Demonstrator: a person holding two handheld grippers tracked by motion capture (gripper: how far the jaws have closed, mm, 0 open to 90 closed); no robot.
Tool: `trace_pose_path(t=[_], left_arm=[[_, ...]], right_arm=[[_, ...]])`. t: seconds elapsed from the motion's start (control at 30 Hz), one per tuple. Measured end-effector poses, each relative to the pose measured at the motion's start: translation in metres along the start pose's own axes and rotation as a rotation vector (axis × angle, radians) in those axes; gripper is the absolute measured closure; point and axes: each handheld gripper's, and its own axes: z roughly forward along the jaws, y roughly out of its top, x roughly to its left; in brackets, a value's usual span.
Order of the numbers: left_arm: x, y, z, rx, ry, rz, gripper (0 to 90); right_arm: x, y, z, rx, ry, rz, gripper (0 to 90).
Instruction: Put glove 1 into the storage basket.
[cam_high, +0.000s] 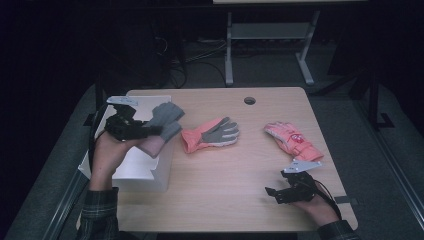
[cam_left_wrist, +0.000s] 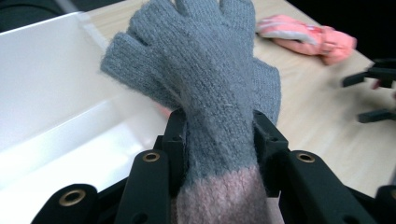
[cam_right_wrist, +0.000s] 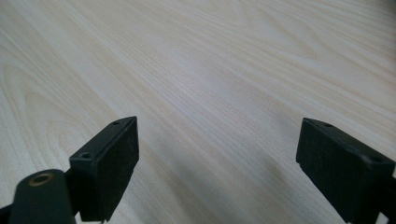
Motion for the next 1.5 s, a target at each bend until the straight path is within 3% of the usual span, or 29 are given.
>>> trace_pose_path(t=[0.1, 0.13, 0.27, 0.3, 0.47, 0.63, 0.8, 0.87, 1.0, 1.23, 1.27, 1.4, 1.5], left_arm=[[0.009, -0.004, -0.005, -0.008, 0.028, -0.025, 63.9], [0.019, -0.009, -0.007, -0.011, 0.058, -0.048, 63.9], [0.032, -0.016, -0.008, 0.002, 0.107, -0.062, 63.9], [0.041, -0.021, -0.006, 0.001, 0.126, -0.079, 63.8], [0.059, -0.032, 0.007, 0.042, 0.189, -0.098, 63.7], [0.073, -0.044, 0.023, 0.082, 0.197, -0.121, 63.4], [0.086, -0.056, 0.037, 0.137, 0.251, -0.137, 63.3], [0.089, -0.058, 0.039, 0.143, 0.252, -0.144, 63.1], [0.093, -0.064, 0.055, 0.208, 0.296, -0.147, 62.6], [0.097, -0.072, 0.068, 0.284, 0.33, -0.168, 60.2], [0.098, -0.074, 0.072, 0.32, 0.339, -0.154, 58.9], [0.097, -0.074, 0.075, 0.331, 0.357, -0.159, 53.1], [0.096, -0.074, 0.079, 0.345, 0.374, -0.155, 43.9]], right_arm=[[0.0, 0.0, 0.0, -0.001, -0.001, 0.0, 13.0], [0.0, 0.0, 0.0, 0.001, -0.001, 0.001, 13.0], [0.0, 0.0, 0.0, 0.002, 0.0, 0.0, 13.0], [0.0, 0.0, 0.0, 0.001, -0.002, -0.001, 13.0], [-0.001, 0.0, 0.0, -0.001, -0.003, -0.002, 13.0], [0.0, 0.0, 0.0, -0.001, -0.002, 0.002, 13.0], [0.0, 0.0, 0.0, -0.002, -0.001, 0.0, 13.0], [0.0, 0.0, 0.0, -0.005, -0.001, 0.002, 13.0], [-0.001, 0.0, 0.0, -0.006, -0.004, 0.004, 13.0], [0.0, 0.0, 0.0, -0.006, -0.002, 0.004, 13.0], [0.0, 0.0, 0.0, -0.005, -0.002, 0.004, 13.0], [-0.001, 0.0, -0.001, -0.003, -0.003, 0.008, 13.0], [-0.001, 0.0, -0.001, -0.007, -0.002, 0.01, 13.0]])
